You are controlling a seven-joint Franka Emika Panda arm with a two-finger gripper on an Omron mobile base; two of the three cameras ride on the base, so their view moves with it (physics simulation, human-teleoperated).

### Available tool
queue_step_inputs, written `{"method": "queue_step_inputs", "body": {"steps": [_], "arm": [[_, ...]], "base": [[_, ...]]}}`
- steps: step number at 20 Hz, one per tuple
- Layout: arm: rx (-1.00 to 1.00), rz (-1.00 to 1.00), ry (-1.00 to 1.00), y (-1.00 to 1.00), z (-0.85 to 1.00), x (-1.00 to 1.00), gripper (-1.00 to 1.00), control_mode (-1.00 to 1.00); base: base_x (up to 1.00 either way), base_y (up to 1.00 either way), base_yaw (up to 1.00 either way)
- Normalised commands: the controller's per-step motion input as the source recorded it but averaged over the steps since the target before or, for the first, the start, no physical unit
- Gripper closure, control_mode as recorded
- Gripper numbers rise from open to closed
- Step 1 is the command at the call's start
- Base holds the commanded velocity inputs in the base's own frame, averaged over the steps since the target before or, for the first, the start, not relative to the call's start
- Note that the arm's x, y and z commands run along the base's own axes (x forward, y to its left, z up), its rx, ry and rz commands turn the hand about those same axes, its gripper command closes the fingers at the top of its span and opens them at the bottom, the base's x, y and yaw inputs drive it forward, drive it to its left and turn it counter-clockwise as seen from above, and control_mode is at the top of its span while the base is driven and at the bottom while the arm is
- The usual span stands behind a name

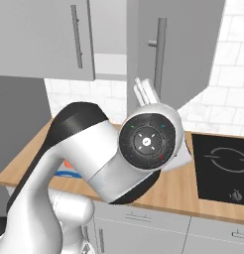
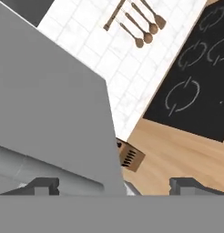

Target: Pick the kettle from the counter and place it on the tray. Then pick the mug from the cabinet and place it on the tray. Then close the cabinet doors.

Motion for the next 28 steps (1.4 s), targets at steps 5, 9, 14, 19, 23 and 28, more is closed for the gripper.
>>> {"method": "queue_step_inputs", "body": {"steps": [5, 9, 14, 19, 23, 28], "arm": [[-0.11, 0.14, 0.0, 0.56, -0.14, 0.55, -1.0, -1.0], [-0.08, 0.14, 0.02, 0.52, -0.23, 0.72, -1.0, -1.0], [-0.02, 0.15, 0.04, 0.41, -0.17, 0.84, -1.0, -1.0], [-0.08, 0.14, 0.0, 0.42, -0.2, 0.74, -1.0, -1.0], [-0.11, 0.14, 0.0, 0.38, -0.18, 0.78, -1.0, -1.0], [-0.14, 0.05, 0.0, 0.41, -0.08, 0.79, -1.0, -1.0]], "base": [[0.0, 0.0, 0.0], [0.0, 0.0, 0.0], [0.0, 0.0, 0.0], [0.0, 0.0, 0.0], [0.0, 0.0, 0.0], [0.0, 0.0, 0.0]]}}
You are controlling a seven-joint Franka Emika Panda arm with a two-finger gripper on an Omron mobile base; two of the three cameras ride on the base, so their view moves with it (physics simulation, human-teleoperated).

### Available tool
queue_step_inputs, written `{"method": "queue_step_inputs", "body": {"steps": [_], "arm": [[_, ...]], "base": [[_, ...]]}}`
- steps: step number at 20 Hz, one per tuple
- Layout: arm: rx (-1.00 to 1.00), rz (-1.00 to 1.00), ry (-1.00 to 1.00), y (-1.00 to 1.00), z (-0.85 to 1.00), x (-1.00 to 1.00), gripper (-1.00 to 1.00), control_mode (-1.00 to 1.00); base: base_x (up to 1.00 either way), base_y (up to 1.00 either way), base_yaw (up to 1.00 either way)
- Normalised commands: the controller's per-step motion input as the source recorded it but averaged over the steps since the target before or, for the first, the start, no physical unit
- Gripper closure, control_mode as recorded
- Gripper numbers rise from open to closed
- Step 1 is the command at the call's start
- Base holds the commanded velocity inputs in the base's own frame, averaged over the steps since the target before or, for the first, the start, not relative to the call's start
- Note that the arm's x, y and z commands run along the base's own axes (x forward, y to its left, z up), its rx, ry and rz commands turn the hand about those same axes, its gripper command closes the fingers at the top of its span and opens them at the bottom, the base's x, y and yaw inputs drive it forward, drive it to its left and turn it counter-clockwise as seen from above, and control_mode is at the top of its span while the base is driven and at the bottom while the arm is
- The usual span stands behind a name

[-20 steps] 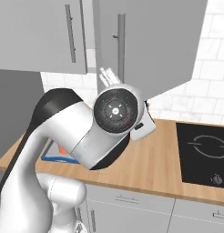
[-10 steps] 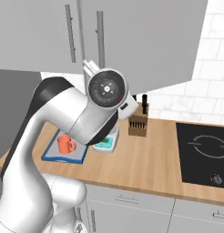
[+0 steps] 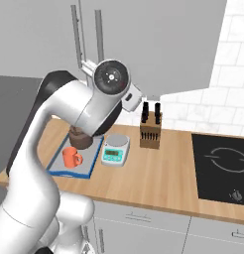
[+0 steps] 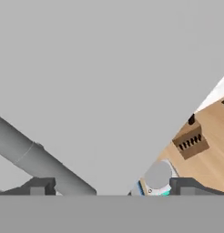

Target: Pick the kettle from the counter and place it on the tray. Then pick the mug from the cabinet and place it on the tray. Then close the cabinet doors.

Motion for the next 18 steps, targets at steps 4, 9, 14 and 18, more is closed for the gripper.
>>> {"method": "queue_step_inputs", "body": {"steps": [4, 9, 14, 18], "arm": [[-0.16, 0.0, 0.02, 0.44, -0.05, 0.77, -1.0, -1.0], [-0.18, 0.0, 0.01, 0.35, -0.19, 0.85, -1.0, -1.0], [-0.16, 0.0, 0.06, 0.18, -0.28, 0.88, -1.0, -1.0], [-0.18, 0.0, 0.01, 0.16, -0.42, 0.72, -1.0, -1.0]], "base": [[0.0, 0.0, 0.0], [0.0, 0.0, 0.0], [0.0, 0.0, 0.0], [0.0, 0.0, 0.0]]}}
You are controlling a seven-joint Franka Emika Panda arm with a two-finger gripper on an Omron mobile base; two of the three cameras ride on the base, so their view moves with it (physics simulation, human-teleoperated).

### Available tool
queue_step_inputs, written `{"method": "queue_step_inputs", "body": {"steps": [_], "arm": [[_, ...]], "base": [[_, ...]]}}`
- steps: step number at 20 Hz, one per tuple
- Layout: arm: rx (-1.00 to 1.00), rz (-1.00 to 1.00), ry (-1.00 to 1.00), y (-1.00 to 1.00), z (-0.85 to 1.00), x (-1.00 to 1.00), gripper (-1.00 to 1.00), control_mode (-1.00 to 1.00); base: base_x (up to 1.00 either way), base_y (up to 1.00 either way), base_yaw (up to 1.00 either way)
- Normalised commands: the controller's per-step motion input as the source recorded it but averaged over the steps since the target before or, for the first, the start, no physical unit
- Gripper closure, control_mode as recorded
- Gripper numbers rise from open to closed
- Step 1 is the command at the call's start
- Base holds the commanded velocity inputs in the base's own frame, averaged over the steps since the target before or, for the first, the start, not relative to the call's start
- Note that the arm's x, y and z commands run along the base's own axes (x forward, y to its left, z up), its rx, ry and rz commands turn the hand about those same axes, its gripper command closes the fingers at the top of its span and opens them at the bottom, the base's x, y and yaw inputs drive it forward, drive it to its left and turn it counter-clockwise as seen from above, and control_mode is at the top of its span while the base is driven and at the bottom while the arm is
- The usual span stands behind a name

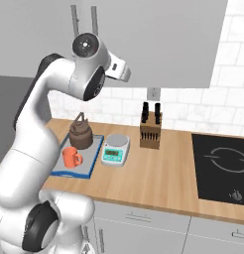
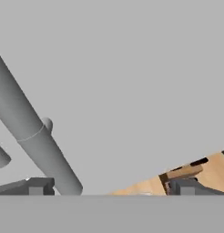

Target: Pick the kettle from the counter and place it on the tray. Then pick the mug from the cabinet and place it on the tray. Then close the cabinet doors.

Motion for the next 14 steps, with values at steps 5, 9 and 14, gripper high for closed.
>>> {"method": "queue_step_inputs", "body": {"steps": [5, 9, 14], "arm": [[-0.11, 0.0, 0.0, 0.08, -0.41, 0.77, -1.0, -1.0], [-0.05, 0.0, 0.0, 0.0, -0.12, 0.63, -1.0, -1.0], [-0.05, 0.0, 0.0, 0.0, -0.09, 0.43, -1.0, -1.0]], "base": [[0.0, 0.0, 0.0], [0.0, 0.0, 0.0], [0.0, 0.0, 0.0]]}}
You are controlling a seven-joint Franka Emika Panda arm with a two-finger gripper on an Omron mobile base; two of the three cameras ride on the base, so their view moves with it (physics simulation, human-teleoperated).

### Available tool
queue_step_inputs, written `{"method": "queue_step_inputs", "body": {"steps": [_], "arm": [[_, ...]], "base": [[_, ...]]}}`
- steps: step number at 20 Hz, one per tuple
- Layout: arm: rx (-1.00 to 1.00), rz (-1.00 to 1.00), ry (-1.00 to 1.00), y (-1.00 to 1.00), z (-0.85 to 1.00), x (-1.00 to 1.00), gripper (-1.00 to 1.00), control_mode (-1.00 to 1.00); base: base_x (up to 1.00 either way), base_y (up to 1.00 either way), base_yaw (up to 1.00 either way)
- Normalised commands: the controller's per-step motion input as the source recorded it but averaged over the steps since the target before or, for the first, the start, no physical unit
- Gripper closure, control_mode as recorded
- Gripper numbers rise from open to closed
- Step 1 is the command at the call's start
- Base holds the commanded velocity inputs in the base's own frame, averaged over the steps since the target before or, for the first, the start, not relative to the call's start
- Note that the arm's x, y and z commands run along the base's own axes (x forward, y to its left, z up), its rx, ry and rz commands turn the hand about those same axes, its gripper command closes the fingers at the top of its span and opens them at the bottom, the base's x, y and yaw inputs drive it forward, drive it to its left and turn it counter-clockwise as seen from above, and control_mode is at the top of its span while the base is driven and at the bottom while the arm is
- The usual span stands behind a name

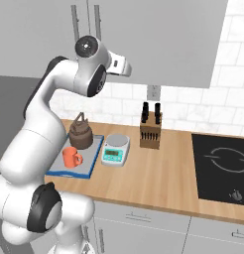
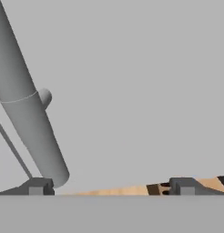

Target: Pick the kettle from the counter and place it on the tray. Then pick the mug from the cabinet and place it on the tray. Then close the cabinet doors.

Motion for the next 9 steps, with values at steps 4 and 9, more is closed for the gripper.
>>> {"method": "queue_step_inputs", "body": {"steps": [4, 9], "arm": [[-0.03, 0.0, 0.0, 0.0, -0.07, 0.18, -1.0, -1.0], [0.0, 0.0, 0.0, 0.0, 0.0, 0.0, -1.0, -1.0]], "base": [[0.0, 0.0, 0.0], [0.0, 0.0, 0.0]]}}
